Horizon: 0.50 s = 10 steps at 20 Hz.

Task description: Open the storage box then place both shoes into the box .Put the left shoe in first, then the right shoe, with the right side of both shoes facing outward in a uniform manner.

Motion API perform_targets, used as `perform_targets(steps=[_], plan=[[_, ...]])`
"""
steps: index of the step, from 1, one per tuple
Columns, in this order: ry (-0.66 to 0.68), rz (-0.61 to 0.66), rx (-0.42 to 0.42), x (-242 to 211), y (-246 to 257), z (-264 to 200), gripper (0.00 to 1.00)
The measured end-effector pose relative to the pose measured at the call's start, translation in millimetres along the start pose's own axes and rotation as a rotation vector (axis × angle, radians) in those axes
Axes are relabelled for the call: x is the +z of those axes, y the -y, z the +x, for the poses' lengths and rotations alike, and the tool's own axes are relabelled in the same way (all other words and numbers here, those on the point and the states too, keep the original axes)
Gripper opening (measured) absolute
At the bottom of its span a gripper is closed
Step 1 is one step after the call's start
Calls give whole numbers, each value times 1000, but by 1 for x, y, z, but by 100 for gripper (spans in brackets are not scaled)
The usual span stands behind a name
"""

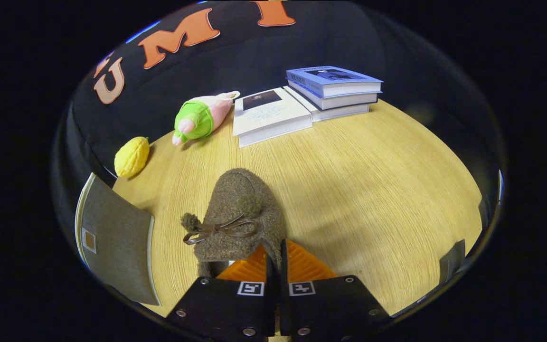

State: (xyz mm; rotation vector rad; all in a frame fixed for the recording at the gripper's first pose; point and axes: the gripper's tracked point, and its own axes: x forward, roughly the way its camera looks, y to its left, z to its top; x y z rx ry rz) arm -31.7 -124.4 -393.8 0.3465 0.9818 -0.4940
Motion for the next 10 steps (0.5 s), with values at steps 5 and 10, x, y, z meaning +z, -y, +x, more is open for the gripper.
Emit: perform_targets(steps=[5,10], plan=[[49,81,94,19,-34,-38,5],[89,119,198,38,-85,-76,5]])
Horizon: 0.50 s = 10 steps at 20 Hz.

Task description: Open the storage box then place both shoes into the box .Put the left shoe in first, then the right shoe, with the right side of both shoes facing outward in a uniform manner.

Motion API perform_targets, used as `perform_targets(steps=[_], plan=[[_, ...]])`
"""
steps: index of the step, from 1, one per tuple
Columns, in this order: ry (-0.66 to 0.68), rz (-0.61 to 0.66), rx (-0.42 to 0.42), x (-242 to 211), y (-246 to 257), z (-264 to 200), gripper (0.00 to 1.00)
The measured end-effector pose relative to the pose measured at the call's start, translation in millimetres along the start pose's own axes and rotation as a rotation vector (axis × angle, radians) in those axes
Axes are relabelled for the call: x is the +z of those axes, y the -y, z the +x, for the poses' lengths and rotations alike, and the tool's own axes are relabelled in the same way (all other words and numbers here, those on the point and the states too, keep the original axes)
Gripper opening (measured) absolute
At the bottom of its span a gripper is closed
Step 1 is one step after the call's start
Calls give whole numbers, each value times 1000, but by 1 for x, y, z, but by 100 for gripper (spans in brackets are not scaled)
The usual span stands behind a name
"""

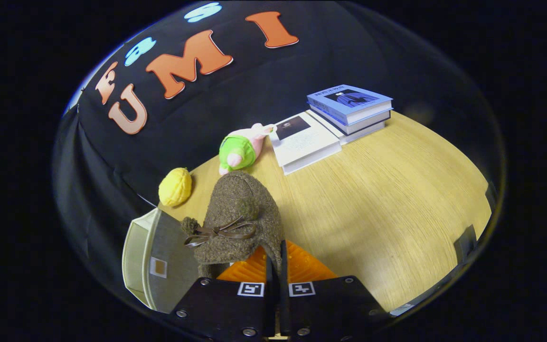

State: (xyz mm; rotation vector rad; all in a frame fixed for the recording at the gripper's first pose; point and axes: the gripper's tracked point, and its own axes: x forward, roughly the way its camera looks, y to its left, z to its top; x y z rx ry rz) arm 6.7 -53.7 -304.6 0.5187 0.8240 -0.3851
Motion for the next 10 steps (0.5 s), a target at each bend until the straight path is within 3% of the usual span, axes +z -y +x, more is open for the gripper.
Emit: perform_targets(steps=[10], plan=[[47,-70,182,11,-136,-39,5]])
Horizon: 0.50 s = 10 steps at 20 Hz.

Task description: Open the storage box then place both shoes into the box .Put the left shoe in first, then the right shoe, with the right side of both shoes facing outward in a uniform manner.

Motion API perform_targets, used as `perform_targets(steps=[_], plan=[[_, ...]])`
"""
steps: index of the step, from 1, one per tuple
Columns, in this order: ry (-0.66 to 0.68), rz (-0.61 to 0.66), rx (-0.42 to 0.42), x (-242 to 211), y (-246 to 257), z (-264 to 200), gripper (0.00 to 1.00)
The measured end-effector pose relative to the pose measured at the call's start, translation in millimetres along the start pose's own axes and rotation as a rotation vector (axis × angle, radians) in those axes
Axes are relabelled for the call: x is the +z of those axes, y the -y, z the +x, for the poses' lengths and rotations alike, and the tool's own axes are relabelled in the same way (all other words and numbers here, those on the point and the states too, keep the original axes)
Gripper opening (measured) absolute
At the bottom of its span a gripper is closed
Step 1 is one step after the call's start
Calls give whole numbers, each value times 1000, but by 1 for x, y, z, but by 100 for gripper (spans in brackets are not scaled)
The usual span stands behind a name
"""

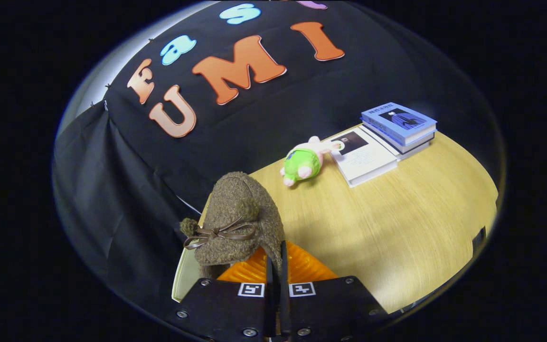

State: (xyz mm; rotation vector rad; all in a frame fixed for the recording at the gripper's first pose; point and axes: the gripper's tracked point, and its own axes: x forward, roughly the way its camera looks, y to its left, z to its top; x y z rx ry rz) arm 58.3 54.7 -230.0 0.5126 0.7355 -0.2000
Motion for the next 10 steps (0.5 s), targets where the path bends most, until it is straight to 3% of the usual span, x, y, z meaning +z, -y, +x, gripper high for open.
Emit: perform_targets(steps=[6,10], plan=[[-31,-14,80,-18,-66,12,4],[-44,-23,78,-33,-88,22,5]])
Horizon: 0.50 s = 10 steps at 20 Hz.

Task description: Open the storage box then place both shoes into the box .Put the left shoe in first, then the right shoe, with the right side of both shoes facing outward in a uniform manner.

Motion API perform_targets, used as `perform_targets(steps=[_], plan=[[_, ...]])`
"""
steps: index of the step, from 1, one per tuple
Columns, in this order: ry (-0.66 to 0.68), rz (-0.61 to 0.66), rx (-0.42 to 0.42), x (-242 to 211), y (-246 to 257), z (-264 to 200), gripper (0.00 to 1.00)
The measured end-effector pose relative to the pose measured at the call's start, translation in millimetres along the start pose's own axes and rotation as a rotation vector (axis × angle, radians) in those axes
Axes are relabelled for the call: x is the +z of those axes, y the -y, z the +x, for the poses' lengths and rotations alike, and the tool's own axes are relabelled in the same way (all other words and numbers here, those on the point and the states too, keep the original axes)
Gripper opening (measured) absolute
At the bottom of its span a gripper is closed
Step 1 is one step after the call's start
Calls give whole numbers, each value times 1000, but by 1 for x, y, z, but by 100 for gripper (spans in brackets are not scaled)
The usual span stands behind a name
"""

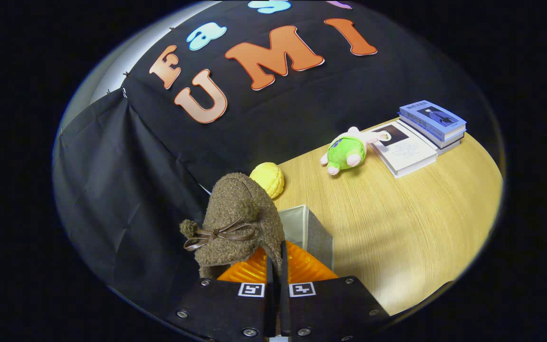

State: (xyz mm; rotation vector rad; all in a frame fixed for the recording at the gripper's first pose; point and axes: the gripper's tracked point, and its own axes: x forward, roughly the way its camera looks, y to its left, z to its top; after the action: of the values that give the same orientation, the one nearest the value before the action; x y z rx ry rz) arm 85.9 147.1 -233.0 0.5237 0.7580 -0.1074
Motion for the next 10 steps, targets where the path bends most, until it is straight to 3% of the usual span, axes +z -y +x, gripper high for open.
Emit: perform_targets(steps=[8,10], plan=[[-73,8,-110,-45,9,33,5],[-62,10,-102,-48,3,34,12]])
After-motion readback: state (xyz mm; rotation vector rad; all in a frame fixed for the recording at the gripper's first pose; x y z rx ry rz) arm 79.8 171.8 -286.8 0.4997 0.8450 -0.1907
